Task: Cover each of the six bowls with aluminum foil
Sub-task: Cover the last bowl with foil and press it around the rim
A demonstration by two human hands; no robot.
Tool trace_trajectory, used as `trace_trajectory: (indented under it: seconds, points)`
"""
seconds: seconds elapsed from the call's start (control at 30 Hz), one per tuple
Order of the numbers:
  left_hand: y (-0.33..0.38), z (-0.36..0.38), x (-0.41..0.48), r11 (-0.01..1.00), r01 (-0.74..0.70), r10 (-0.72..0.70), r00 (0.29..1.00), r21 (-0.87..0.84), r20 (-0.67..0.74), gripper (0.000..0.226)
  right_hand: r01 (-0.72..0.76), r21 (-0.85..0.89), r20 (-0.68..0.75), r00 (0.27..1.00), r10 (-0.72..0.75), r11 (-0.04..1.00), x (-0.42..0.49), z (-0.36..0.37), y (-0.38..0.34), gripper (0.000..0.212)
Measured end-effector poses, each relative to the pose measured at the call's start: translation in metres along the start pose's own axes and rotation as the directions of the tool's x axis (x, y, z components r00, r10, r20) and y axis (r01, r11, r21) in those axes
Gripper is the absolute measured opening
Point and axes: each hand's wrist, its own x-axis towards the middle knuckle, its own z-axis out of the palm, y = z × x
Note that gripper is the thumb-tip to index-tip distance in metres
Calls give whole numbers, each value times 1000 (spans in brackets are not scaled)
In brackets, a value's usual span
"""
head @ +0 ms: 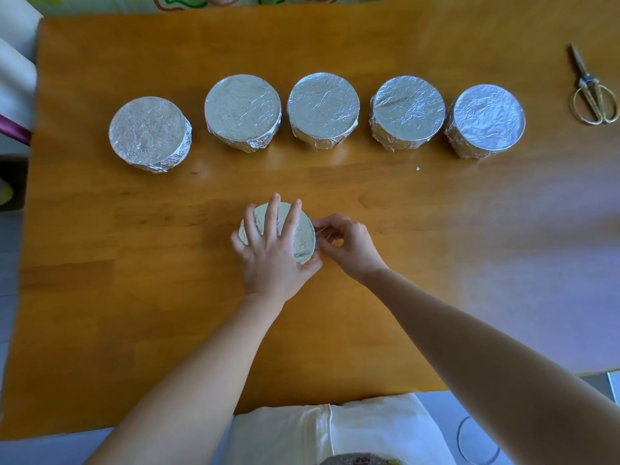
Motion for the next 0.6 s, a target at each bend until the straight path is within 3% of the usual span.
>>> trace_trajectory:
  seconds: [0.1, 0.27, 0.5, 0.6]
  points:
    - [0, 0, 0, 1000, 3, -3, 1000, 6, 4, 91, -42, 37, -61, 997, 44, 998, -1, 6, 1, 26]
    - [1, 0, 0, 1000, 12, -12, 1000, -8, -3, 89, -214, 296, -50, 970, 239, 931, -4, 10, 2, 15]
    - [2, 1, 0, 1000, 10, -10, 1000, 2, -8, 87, -279, 500, -86, 926, 367, 820, -5, 15, 1, 6]
    - [2, 1, 0, 1000, 11, -11, 1000, 4, -5, 88, -255, 481, -140, 922, 360, 839, -7, 22, 4, 5]
